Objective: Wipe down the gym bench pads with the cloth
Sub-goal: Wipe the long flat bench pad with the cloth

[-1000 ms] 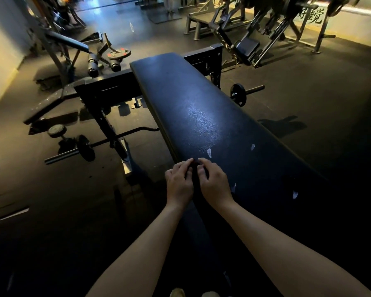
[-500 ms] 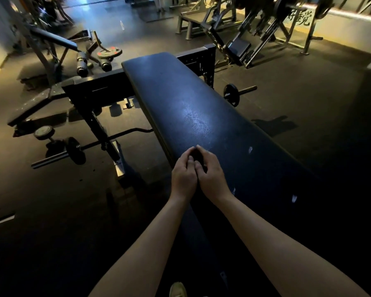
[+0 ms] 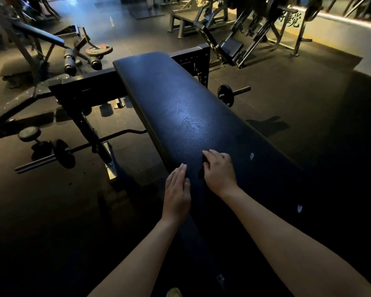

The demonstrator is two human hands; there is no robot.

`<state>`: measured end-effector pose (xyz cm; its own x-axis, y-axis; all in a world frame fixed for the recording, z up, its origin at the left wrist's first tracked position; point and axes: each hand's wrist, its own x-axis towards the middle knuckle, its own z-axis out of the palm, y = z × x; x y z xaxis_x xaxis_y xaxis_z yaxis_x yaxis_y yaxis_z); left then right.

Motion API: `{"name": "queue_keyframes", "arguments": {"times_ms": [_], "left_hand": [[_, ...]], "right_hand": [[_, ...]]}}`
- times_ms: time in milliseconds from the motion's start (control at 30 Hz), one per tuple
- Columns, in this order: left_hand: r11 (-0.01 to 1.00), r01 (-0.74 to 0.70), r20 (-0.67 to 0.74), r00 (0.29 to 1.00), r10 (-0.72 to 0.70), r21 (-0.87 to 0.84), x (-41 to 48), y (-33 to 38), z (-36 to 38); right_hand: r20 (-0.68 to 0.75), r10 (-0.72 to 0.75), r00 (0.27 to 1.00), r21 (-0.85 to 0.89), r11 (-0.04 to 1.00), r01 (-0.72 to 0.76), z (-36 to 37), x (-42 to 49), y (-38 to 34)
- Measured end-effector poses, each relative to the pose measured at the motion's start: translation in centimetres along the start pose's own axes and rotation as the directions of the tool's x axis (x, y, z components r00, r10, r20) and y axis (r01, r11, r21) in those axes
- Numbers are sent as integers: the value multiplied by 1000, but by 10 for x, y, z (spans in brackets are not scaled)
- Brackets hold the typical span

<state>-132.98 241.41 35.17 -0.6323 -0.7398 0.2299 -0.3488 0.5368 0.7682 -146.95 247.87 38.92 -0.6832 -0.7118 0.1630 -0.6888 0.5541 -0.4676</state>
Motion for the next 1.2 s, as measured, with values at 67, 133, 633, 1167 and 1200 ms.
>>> {"name": "queue_keyframes", "arguments": {"times_ms": [67, 133, 633, 1167, 1200], "left_hand": [[999, -9, -10, 1000, 9, -39, -2, -5, 1], [999, -34, -2, 999, 34, -33, -3, -9, 2], [988, 35, 35, 999, -30, -147, -4, -8, -3], [994, 18, 61, 998, -12, -106, -5, -10, -9], [986, 50, 59, 997, -41, -162, -5, -8, -10]], "right_hand": [[17, -108, 994, 65, 992, 107, 5, -7, -10], [11, -190, 982, 83, 978, 189, 12, -20, -16], [18, -165, 986, 24, 986, 164, 5, -16, -10], [-46, -178, 983, 81, 980, 181, 6, -36, -16], [-21, -229, 973, 93, 969, 230, 5, -43, -18]]}}
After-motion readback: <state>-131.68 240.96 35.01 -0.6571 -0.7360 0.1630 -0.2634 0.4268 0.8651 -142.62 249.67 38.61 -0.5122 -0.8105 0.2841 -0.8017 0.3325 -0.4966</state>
